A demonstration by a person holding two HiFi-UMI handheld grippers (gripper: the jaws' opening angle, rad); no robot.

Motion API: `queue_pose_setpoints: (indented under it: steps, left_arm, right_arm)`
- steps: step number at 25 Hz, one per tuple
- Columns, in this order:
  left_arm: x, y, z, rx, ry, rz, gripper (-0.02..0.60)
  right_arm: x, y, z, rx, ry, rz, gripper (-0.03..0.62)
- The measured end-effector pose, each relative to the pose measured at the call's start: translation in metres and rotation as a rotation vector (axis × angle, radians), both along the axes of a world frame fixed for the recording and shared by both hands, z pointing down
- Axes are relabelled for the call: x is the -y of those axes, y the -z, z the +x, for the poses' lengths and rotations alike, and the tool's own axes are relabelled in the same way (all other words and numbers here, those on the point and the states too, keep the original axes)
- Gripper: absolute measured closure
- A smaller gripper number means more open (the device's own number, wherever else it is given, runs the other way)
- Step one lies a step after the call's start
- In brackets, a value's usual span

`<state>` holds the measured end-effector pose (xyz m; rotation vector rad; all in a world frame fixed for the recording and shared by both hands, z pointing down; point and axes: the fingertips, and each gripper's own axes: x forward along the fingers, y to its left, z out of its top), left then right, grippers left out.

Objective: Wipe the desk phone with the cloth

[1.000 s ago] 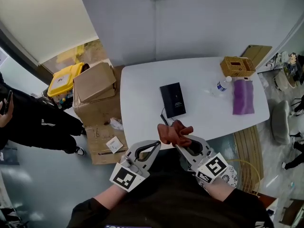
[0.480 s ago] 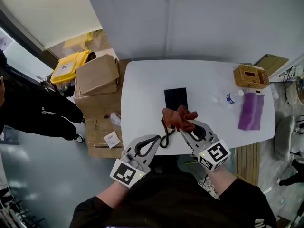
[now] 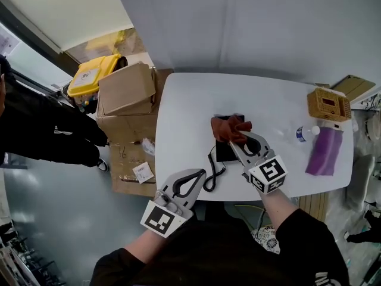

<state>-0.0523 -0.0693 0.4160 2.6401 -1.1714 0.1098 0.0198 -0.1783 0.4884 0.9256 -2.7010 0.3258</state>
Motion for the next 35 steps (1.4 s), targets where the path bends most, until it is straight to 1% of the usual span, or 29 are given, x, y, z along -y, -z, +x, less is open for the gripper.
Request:
queue_pose_setpoints:
  steps: [6, 11, 19, 24, 28, 35]
  left_arm:
    - [0.008, -0.012, -0.009, 0.012, 0.024, -0.03, 0.568]
    - [0.003, -0.022, -0.019, 0.023, 0.043, -0.059, 0.568]
    - [-0.005, -0.031, -0.024, 0.029, 0.031, -0.085, 0.568]
    - [-0.008, -0.029, -0.015, 0.026, -0.001, -0.071, 0.568]
    - [-0.011, -0.028, -0.009, 0.038, -0.029, -0.077, 0.568]
    - [-0.015, -0.022, 0.0, 0.031, -0.062, -0.055, 0.568]
  right_arm:
    - [0.043, -0.05, -0.014, -0.094, -0.002, -0.043, 0.491]
    - [0.048, -0.084, -0.022, -0.145, 0.01, -0.079, 0.491]
    - [0.012, -0.111, -0.022, -0.156, 0.015, -0.133, 0.491]
    - [-0.025, -0.131, -0.018, -0.17, 0.025, -0.183, 0.491]
    - [-0.053, -0.146, -0.017, -0.183, 0.046, -0.222, 0.491]
    - [-0.086, -0.158, -0.013, -0.205, 0.061, -0.274, 0.491]
